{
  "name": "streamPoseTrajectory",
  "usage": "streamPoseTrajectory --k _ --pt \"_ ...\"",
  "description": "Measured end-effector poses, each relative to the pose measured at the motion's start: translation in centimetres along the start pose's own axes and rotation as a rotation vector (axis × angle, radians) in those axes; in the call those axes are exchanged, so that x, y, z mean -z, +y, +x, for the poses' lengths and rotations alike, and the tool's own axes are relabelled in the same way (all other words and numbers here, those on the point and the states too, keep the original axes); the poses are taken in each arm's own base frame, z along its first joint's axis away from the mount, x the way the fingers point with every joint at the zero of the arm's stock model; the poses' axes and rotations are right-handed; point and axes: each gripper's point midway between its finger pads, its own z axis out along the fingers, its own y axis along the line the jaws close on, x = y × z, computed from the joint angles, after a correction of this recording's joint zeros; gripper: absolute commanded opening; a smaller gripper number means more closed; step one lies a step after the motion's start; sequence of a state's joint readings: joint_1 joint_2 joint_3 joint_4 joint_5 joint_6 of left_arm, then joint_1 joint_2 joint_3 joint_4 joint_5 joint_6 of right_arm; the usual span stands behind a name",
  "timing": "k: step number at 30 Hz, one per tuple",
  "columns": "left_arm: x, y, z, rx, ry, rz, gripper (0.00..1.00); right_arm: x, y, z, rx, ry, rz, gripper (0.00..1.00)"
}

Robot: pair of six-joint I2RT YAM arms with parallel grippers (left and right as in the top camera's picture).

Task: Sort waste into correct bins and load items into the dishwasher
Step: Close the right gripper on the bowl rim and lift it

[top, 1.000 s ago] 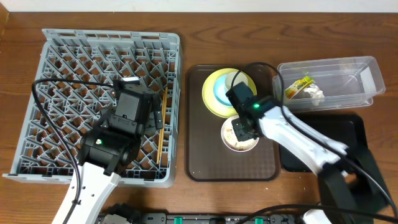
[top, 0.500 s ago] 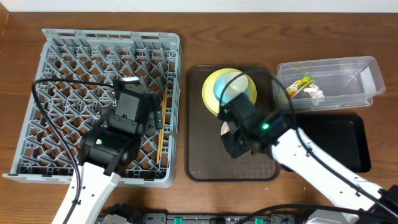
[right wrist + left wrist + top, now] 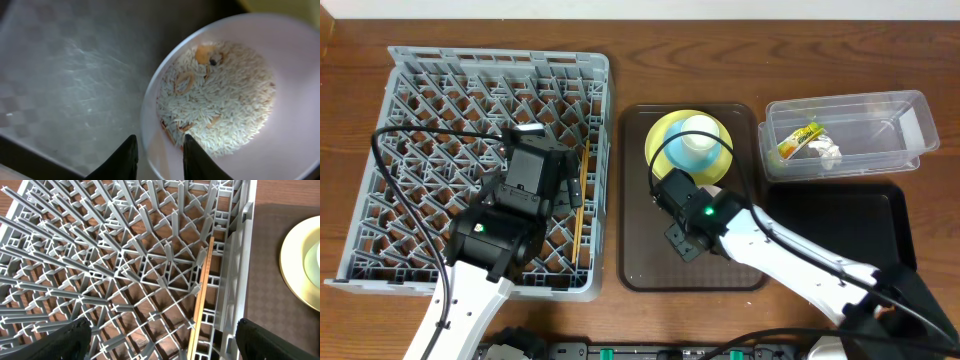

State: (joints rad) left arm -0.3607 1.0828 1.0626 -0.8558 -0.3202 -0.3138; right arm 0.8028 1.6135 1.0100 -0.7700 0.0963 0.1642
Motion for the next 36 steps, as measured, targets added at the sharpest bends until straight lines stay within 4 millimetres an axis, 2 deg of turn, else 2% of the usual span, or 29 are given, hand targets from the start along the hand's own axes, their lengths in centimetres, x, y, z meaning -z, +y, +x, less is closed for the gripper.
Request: streamPoseTrajectory --k 3,6,8,10,21,25,31,34,36 --pt "0.0 0.0 0.0 0.0 0.0 0.0 0.93 -1.2 -0.1 0.5 0.005 0.041 0.014 0.19" --pt "0.0 0.0 0.0 0.0 0.0 0.0 0.93 -1.8 -0.1 0.8 0.006 0.062 0.018 0.05" --pt "0.0 0.0 0.0 0.0 0.0 0.0 0.93 -2.2 -0.1 1.0 0.01 0.074 0.021 0.05" --pt "0.0 0.0 0.0 0.0 0.0 0.0 0.93 -2.2 -0.1 1.0 0.012 0.075 0.021 0.01" --pt "0.0 0.0 0.0 0.0 0.0 0.0 0.93 -1.9 -0.3 2.0 0.014 0.12 0.029 0.01" --pt "0.0 0.0 0.0 0.0 0.0 0.0 0.93 -0.7 -0.3 1.8 0.012 0.117 0.023 0.01" --pt "0.0 0.0 0.0 0.0 0.0 0.0 0.93 3.8 -0.4 -0.1 -0.014 -0.032 -0.01 0.01" --pt "0.0 0.0 0.0 0.0 0.0 0.0 0.93 5.6 -1.5 -0.2 -0.058 -0.078 -0.015 0.01" --pt "0.0 0.0 0.0 0.0 0.0 0.0 0.93 7.0 -3.1 -0.1 -0.111 -0.109 -0.009 0.01"
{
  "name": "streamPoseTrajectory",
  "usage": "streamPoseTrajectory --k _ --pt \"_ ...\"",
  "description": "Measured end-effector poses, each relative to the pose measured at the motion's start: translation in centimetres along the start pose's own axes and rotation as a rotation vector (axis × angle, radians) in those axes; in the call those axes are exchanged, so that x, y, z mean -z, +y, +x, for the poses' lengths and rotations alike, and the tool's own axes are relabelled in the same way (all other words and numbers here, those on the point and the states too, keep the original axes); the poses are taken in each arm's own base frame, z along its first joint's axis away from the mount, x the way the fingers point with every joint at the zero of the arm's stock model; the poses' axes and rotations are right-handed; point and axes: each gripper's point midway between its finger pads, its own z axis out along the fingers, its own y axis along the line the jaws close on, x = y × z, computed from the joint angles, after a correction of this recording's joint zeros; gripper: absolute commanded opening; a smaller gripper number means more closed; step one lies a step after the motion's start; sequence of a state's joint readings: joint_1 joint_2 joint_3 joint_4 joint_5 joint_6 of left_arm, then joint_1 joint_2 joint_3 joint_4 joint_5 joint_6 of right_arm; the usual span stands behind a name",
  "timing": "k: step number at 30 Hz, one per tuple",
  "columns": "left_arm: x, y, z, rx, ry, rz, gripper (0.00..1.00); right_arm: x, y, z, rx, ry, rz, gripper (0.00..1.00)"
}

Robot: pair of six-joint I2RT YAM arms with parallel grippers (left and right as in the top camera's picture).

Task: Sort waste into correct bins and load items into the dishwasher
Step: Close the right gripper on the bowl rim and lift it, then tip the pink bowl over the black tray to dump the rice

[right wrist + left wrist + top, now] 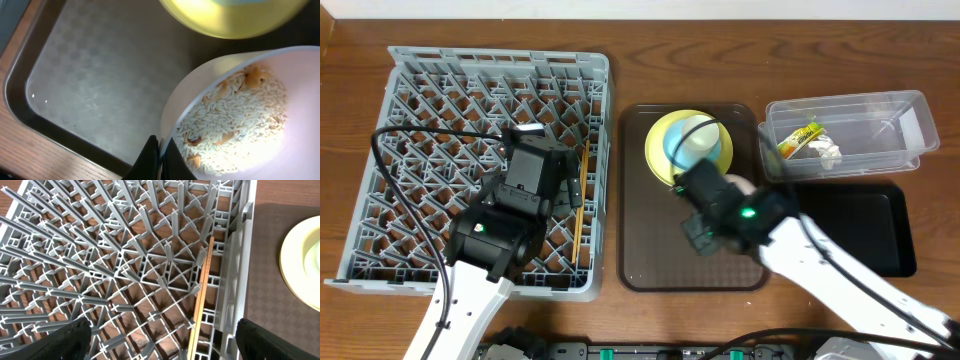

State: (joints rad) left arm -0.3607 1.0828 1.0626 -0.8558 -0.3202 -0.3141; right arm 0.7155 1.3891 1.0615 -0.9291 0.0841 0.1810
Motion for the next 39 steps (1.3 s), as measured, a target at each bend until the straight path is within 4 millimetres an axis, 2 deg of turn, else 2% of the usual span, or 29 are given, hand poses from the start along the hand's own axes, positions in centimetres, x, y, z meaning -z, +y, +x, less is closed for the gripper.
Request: streamPoseTrajectory --k 7,12,16,21,28,35,39 --pt "0.0 0.0 0.0 -0.001 0.0 0.0 0.93 2.9 -6.9 0.5 -0.232 -0.051 0.067 0.01" --pt "0.0 0.0 0.0 0.0 0.0 0.0 0.93 3.1 -11.5 1.6 -0.427 -0.042 0.051 0.01" --pt "0.0 0.0 0.0 0.0 0.0 0.0 0.93 3.4 -13.7 2.2 -0.542 -0.055 -0.004 0.01" --pt "0.0 0.0 0.0 0.0 0.0 0.0 0.93 3.8 -15.7 2.7 -0.641 -0.088 -0.07 0.01" --pt "0.0 0.0 0.0 0.0 0.0 0.0 0.93 4.5 -17.5 2.4 -0.722 -0.189 -0.187 0.01" --pt "0.0 0.0 0.0 0.0 0.0 0.0 0.94 2.7 -18.8 4.3 -0.83 -0.267 -0.303 0.01" --pt "0.0 0.0 0.0 0.0 0.0 0.0 0.93 1.5 -20.1 5.7 -0.904 -0.369 -0.364 0.01"
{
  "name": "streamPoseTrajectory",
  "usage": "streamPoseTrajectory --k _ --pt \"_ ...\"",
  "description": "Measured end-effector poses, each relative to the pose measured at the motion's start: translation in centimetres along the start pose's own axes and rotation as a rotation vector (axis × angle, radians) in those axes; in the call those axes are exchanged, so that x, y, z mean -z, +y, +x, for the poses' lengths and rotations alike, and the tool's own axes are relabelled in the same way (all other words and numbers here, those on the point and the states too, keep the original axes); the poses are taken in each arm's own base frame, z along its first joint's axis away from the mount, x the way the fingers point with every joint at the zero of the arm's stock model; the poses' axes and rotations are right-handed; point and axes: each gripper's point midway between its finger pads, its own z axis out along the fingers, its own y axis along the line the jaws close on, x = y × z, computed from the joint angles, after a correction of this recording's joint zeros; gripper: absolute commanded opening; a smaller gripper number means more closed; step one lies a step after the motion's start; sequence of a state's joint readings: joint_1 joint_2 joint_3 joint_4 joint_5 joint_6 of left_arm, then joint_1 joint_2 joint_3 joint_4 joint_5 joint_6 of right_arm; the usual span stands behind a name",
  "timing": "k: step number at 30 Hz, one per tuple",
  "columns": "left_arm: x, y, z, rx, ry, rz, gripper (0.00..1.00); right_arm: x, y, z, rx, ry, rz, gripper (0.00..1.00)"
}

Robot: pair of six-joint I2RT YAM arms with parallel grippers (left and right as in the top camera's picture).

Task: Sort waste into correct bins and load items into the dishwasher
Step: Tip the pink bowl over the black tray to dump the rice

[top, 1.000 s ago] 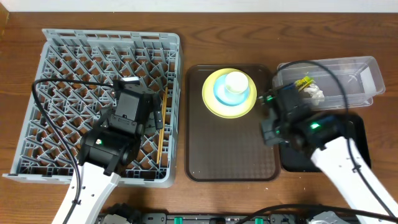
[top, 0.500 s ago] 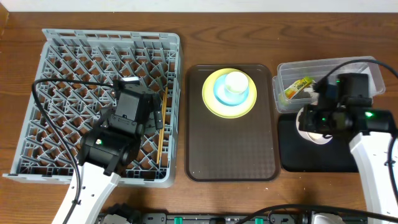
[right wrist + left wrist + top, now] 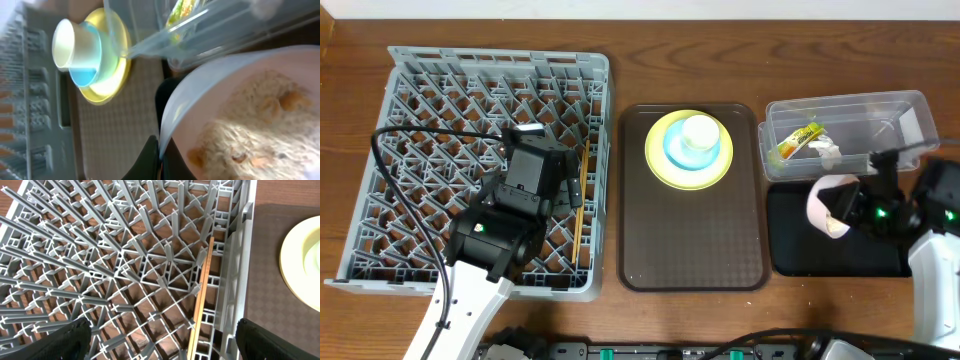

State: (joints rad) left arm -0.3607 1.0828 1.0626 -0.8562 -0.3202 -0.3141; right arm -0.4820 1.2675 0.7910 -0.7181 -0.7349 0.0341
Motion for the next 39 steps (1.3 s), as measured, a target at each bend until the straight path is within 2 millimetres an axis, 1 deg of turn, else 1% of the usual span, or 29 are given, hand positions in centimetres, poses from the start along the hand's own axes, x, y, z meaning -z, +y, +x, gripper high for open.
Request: streamPoseTrajectory --k 4,5,7,11,14,16,19,24,31,34,37,39 --pt "0.0 0.0 0.0 0.0 0.0 0.0 0.93 0.6 -2.1 0.1 -0.093 -0.096 -0.098 0.01" --pt "0.0 0.0 0.0 0.0 0.0 0.0 0.93 1.1 -2.9 0.2 -0.13 -0.135 -0.131 0.01" --pt "0.0 0.0 0.0 0.0 0.0 0.0 0.93 1.7 -3.9 0.3 -0.176 -0.189 -0.172 0.01" --pt "0.0 0.0 0.0 0.0 0.0 0.0 0.93 3.5 -5.0 0.2 -0.237 -0.303 -0.265 0.01" --pt "0.0 0.0 0.0 0.0 0.0 0.0 0.93 4.8 -4.5 -0.1 -0.239 -0.368 -0.363 0.01" --pt "0.0 0.0 0.0 0.0 0.0 0.0 0.93 5.9 -3.5 -0.5 -0.215 -0.403 -0.442 0.01" --pt "0.0 0.0 0.0 0.0 0.0 0.0 0.93 6.7 -2.6 -0.9 -0.197 -0.423 -0.514 0.01" --pt "0.0 0.0 0.0 0.0 0.0 0.0 0.93 7.2 -1.9 -0.9 -0.197 -0.425 -0.566 0.01" --pt "0.0 0.0 0.0 0.0 0.0 0.0 0.93 7.5 -1.7 -1.2 -0.17 -0.436 -0.577 0.01" --pt "0.0 0.0 0.0 0.0 0.0 0.0 0.93 7.5 -1.7 -1.1 -0.2 -0.427 -0.587 0.01" --pt "0.0 0.0 0.0 0.0 0.0 0.0 0.93 7.6 -1.7 -1.4 -0.163 -0.438 -0.58 0.01" --pt "0.0 0.0 0.0 0.0 0.0 0.0 0.93 7.6 -1.6 -1.5 -0.172 -0.432 -0.586 0.01"
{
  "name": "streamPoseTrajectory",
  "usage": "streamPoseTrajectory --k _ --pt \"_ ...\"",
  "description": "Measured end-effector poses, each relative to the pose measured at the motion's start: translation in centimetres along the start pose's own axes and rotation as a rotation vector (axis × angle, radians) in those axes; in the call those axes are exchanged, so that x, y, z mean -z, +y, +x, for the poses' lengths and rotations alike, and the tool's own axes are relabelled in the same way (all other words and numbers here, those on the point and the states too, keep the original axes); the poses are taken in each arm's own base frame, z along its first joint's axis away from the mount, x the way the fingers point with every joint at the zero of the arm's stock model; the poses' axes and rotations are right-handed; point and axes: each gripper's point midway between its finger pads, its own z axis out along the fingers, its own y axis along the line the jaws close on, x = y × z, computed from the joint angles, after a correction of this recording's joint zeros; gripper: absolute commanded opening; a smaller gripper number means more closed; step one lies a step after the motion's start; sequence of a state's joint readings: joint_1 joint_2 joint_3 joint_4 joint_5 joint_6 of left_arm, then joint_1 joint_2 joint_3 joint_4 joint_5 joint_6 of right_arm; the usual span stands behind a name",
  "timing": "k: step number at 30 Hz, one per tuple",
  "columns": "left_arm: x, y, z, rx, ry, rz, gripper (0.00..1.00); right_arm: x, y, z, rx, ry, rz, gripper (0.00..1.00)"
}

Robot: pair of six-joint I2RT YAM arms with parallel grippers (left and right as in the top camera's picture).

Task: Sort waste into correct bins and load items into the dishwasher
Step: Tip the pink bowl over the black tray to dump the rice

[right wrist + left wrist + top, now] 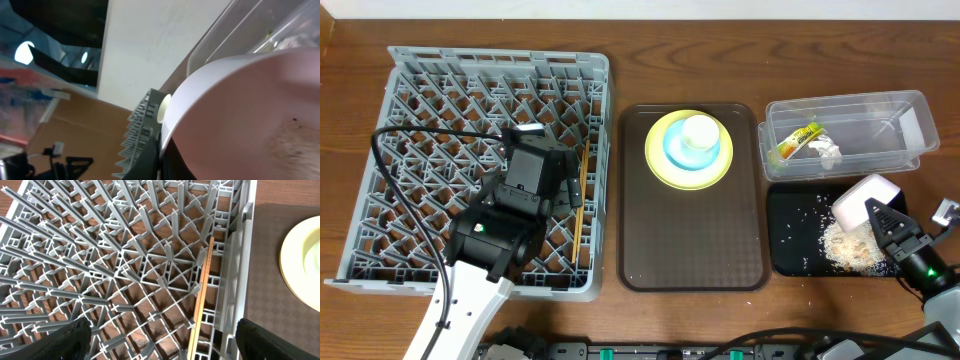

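My right gripper (pixel 882 216) is shut on the rim of a pale pink bowl (pixel 863 196), tipped over the black tray (pixel 790 205) at the right. Spilled rice (pixel 848 246) lies in a heap on that tray. In the right wrist view the bowl (pixel 240 110) fills the frame, its inside almost bare, with my fingertips (pixel 154 150) pinching the rim. My left gripper (pixel 162 341) hangs open over the grey dish rack (pixel 410 100), nothing between its fingers. A wooden chopstick (pixel 202 295) lies in the rack near its right wall.
A brown tray (pixel 690 250) in the middle carries a yellow plate (pixel 660 160) with a blue and a white cup (pixel 698 135) stacked on it. A clear bin (pixel 880 110) at the back right holds a wrapper (pixel 798 140) and crumpled tissue (pixel 828 153).
The bowl in my right gripper has tipped further over the black tray and its rice now lies on that tray. The left arm has not moved.
My right gripper stood open around the rim of the rice bowl on the brown tray, then was shut on it. It then held the bowl, tilted, over the black tray beside the clear bin. Now the rice lies on the black tray. The left arm stayed still throughout.
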State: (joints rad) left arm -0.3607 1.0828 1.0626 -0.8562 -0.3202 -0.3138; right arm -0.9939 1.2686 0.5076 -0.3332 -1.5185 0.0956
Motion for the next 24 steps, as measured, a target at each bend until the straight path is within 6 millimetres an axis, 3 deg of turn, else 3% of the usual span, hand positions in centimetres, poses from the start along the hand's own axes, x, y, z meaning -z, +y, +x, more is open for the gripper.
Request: streamPoseTrajectory --k 24 --pt "0.0 0.0 0.0 0.0 0.0 0.0 0.93 -1.6 0.7 0.7 -0.069 0.075 -0.026 0.01"
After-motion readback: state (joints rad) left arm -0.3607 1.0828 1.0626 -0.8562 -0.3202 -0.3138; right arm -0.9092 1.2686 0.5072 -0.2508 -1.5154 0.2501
